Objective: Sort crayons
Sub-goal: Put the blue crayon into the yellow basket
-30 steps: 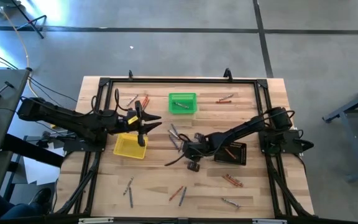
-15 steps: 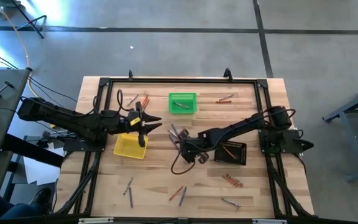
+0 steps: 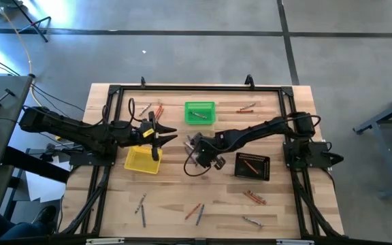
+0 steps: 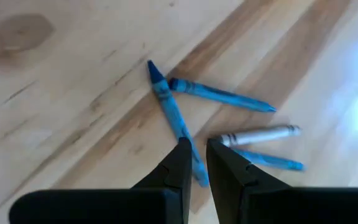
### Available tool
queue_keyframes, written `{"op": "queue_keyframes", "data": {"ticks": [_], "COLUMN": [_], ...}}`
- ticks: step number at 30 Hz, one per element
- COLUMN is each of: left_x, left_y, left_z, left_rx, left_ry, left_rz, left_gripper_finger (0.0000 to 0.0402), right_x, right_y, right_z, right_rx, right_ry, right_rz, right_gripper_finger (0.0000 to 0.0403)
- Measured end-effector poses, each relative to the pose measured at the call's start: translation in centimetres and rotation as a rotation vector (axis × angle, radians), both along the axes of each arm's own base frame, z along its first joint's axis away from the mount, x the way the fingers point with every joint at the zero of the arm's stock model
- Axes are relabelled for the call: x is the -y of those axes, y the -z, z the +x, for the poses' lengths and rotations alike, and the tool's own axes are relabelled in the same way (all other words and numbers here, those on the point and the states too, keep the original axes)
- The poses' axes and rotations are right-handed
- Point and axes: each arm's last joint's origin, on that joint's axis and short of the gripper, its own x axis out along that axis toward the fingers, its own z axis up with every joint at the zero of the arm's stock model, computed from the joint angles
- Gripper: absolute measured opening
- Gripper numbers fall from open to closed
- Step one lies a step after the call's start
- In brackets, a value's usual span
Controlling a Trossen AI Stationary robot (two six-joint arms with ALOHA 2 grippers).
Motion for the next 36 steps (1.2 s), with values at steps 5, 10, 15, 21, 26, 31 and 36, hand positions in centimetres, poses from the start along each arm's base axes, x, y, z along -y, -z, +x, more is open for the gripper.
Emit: {"op": "queue_keyframes", "data": {"ticks": [5, 10, 15, 21, 26, 31, 36], "left_x": [0.0, 0.0, 0.0, 0.0, 0.0, 0.0, 0.0], "left_y": [0.0, 0.0, 0.1, 0.2, 0.3, 0.3, 0.4], "left_z": [0.0, 0.0, 0.0, 0.0, 0.0, 0.0, 0.0], "left_rx": [-0.005, -0.007, -0.013, -0.024, -0.03, -0.034, -0.047], "left_ry": [0.0, 0.001, 0.001, 0.001, 0.001, 0.001, 0.001], "left_rz": [0.014, 0.019, 0.022, 0.021, 0.021, 0.022, 0.015], "left_gripper_finger": [0.009, 0.009, 0.009, 0.009, 0.009, 0.009, 0.009], "right_x": [0.3, 0.5, 0.5, 0.5, 0.9, 1.4, 1.4], "right_y": [1.1, 2.2, 2.5, 2.5, 2.9, 4.1, 4.4], "right_z": [0.2, 0.6, 0.8, 0.8, 0.9, 1.0, 0.9], "right_rx": [-0.028, -0.033, -0.027, -0.026, -0.034, -0.069, -0.09], "right_ry": [-0.043, -0.089, -0.115, -0.148, -0.13, -0.042, 0.039], "right_rz": [-0.017, -0.055, -0.076, -0.081, 0.003, 0.076, 0.148], "right_gripper_finger": [0.0044, 0.0044, 0.0044, 0.0044, 0.0044, 0.0044, 0.0044]}}
